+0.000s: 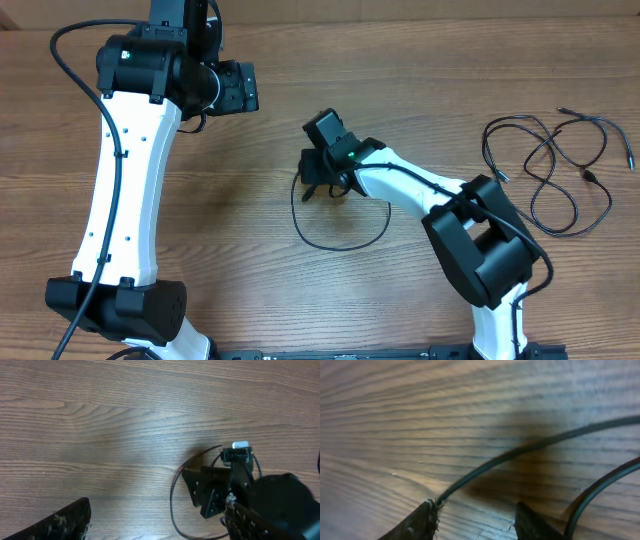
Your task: Untangle cables
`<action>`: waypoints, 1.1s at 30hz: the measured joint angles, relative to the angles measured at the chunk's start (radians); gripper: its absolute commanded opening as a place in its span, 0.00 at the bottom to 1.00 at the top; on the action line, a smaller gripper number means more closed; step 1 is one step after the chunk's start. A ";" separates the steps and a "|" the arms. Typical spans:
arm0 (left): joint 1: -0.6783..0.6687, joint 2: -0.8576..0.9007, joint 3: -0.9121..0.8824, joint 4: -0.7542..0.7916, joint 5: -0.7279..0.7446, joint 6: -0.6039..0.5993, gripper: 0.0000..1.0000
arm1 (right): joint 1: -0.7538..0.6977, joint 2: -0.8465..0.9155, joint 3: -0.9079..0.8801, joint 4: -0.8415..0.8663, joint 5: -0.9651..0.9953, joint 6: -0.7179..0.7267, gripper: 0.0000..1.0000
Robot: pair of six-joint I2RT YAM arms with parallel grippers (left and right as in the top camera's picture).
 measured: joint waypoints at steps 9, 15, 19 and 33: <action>0.000 0.000 0.000 0.000 0.000 0.000 0.85 | 0.000 0.008 0.000 0.044 0.006 0.125 0.43; 0.000 0.000 0.000 0.000 0.000 0.000 0.85 | 0.008 0.010 0.000 0.050 0.008 0.187 0.43; 0.000 0.000 0.000 0.000 0.000 0.000 0.85 | 0.031 0.019 0.000 0.058 0.010 0.211 0.40; 0.000 0.000 0.000 -0.004 -0.003 0.000 0.86 | 0.059 0.037 0.004 0.040 0.010 0.332 0.04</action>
